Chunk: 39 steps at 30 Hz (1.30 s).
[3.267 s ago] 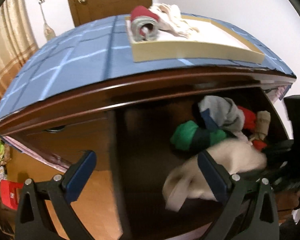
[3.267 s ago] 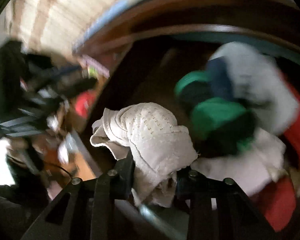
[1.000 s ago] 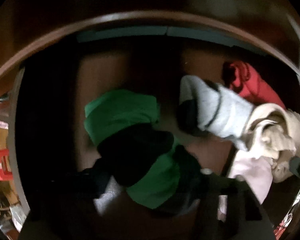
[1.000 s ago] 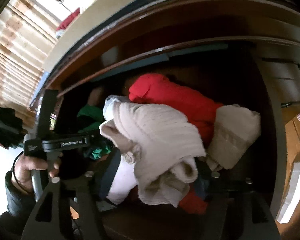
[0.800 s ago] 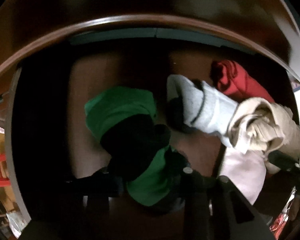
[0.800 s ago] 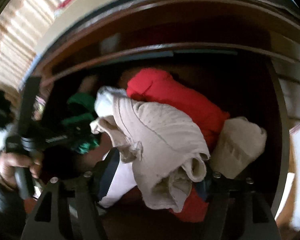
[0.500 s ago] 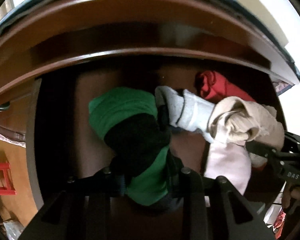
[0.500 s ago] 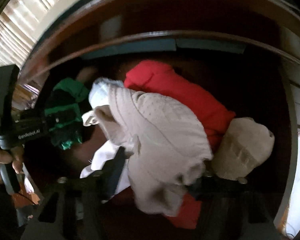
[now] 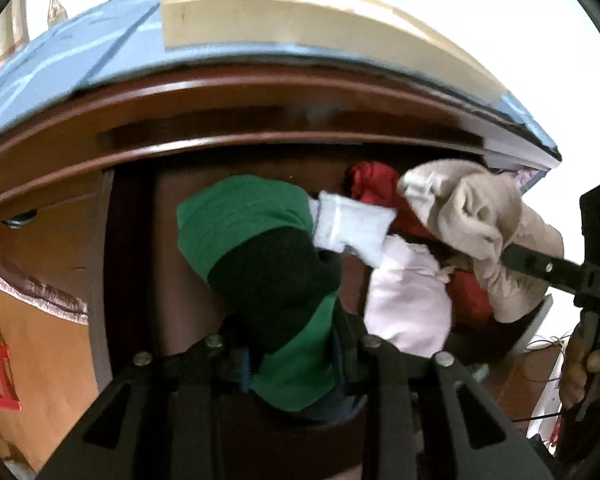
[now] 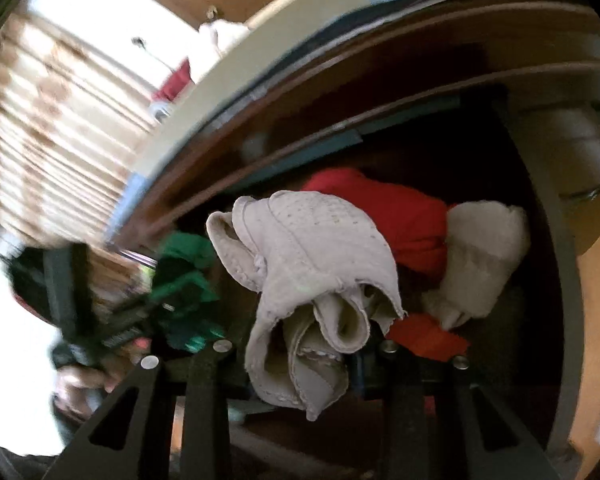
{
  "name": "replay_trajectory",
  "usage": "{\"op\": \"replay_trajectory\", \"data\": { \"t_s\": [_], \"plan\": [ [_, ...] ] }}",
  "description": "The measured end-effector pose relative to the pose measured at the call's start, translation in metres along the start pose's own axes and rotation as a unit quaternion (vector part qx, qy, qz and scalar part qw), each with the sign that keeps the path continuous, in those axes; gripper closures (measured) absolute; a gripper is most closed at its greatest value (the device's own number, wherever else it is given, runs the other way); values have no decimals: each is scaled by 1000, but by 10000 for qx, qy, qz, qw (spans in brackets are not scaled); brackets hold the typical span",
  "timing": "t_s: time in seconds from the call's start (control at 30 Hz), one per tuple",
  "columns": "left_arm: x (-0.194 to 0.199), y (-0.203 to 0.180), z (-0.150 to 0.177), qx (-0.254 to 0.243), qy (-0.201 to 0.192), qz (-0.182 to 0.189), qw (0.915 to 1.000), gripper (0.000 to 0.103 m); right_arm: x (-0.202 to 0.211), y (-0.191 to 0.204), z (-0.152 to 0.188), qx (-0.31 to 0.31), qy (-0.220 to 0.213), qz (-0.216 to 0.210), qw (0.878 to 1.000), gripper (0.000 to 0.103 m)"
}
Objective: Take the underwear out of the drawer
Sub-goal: 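Carry both held underwear up over the white tray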
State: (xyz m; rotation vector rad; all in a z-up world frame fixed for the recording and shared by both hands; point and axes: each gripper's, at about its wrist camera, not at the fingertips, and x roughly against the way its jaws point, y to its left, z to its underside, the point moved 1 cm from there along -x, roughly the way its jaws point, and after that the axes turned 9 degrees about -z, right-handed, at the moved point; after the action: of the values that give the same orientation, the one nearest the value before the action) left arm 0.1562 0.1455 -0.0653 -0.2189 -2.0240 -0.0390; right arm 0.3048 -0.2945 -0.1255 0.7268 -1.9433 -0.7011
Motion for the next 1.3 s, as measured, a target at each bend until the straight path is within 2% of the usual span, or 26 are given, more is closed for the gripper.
{"op": "replay_trajectory", "data": {
  "t_s": [0.1,0.17,0.37,0.47,0.6,0.97,1.3],
  "plan": [
    [13,-6,0,-232,-191,-49,9995,75,15,10,0,-68,-148,-387,9991,67],
    [34,-5,-8,-330,-345,4,9989,75,24,18,-3,-55,-208,-510,9985,67],
    [61,-28,-26,-562,-717,115,9958,75,41,38,-8,56,-441,-779,9960,67],
    [52,-50,-32,-602,-852,201,9943,75,48,46,-11,76,-528,-931,9942,67],
    [64,-52,-47,-581,-1087,223,9921,75,53,59,-27,110,-752,-1098,9910,67],
    [69,-76,-107,-723,-1606,139,9843,75,75,81,-73,355,-1584,-860,9830,67],
    [44,-93,-168,-663,-1769,126,9819,75,68,85,-118,397,-2145,-365,9752,67]
  ]
}}
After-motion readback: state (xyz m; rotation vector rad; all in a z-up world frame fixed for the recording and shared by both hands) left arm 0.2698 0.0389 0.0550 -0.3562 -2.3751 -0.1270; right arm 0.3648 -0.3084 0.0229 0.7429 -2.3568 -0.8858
